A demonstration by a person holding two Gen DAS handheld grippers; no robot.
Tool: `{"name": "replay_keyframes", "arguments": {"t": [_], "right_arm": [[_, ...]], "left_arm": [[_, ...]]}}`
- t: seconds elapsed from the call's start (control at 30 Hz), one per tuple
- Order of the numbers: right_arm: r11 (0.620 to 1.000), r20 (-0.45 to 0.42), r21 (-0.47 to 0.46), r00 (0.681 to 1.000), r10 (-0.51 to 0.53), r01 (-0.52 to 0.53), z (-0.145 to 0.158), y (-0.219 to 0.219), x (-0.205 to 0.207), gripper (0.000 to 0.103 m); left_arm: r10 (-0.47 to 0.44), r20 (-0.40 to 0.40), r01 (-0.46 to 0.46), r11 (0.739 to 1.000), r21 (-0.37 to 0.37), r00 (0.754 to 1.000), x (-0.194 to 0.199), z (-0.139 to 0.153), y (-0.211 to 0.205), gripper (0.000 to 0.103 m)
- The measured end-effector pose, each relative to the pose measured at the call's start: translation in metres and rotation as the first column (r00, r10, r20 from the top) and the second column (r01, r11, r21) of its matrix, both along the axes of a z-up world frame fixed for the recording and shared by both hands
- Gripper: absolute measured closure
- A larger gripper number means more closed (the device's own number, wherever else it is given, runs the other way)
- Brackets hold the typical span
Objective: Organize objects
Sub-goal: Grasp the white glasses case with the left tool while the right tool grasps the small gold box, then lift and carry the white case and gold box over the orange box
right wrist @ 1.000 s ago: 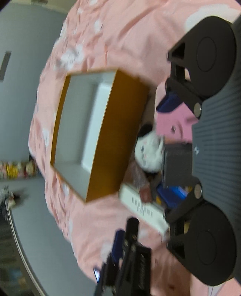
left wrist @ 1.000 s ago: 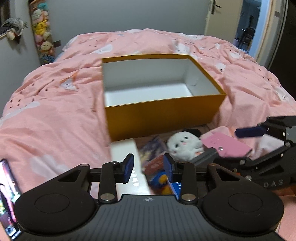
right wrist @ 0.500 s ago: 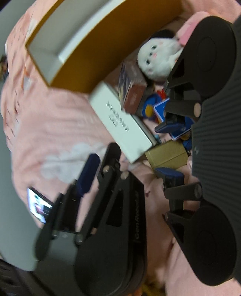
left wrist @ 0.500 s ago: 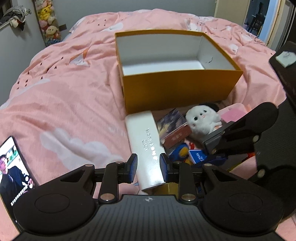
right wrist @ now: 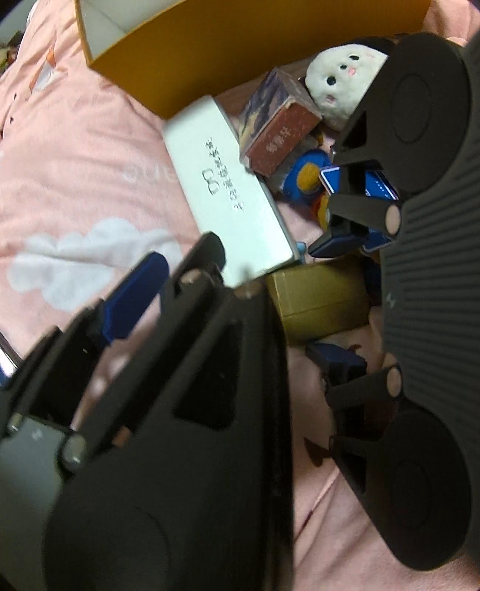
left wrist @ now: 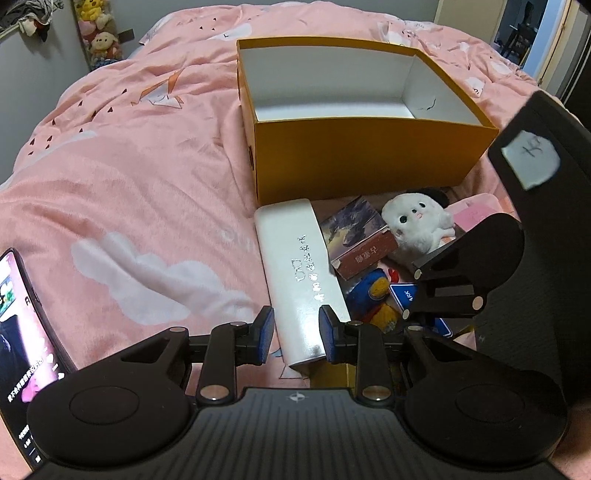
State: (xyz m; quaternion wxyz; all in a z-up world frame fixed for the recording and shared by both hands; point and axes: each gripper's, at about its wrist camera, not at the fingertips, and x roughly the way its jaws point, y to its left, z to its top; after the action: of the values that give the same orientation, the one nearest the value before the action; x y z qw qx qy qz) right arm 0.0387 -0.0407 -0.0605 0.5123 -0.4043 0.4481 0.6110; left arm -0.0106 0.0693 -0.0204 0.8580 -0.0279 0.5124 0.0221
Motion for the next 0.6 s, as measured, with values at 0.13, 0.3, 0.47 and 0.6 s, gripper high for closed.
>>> {"name": "replay_keyframes", "arguments": {"t": [0.13,0.3,0.47,0.6], "right_arm": [[0.999,-0.027,-0.023,0.999,-0.025,0.024,-0.007,0.003,0.008,0.045],[0.998,-0.035,0.002,0.997,-0.062,0.063,-0.008,-0.006,0.018,0.05],[0.997,-0.011,0.048,0.998,-0.063,0.063,0.01,-0.024,0.023,0.051],[0.989,-0.024,0.103,0.995,-0.101,0.103,0.038,-0.044,0.037,0.052]], "left_arm": [[-0.007,-0.011,0.008,1.0,0.024,1.0,0.001,-0.003,-0.003,0.069],[0.008,-0.009,-0.007,1.0,0.022,1.0,0.001,-0.002,0.001,0.069],[0.028,0.021,-0.028,1.0,0.007,0.999,-0.001,0.005,0.005,0.069],[0.059,0.059,-0.057,0.998,-0.036,0.997,-0.003,0.013,0.011,0.069]]}}
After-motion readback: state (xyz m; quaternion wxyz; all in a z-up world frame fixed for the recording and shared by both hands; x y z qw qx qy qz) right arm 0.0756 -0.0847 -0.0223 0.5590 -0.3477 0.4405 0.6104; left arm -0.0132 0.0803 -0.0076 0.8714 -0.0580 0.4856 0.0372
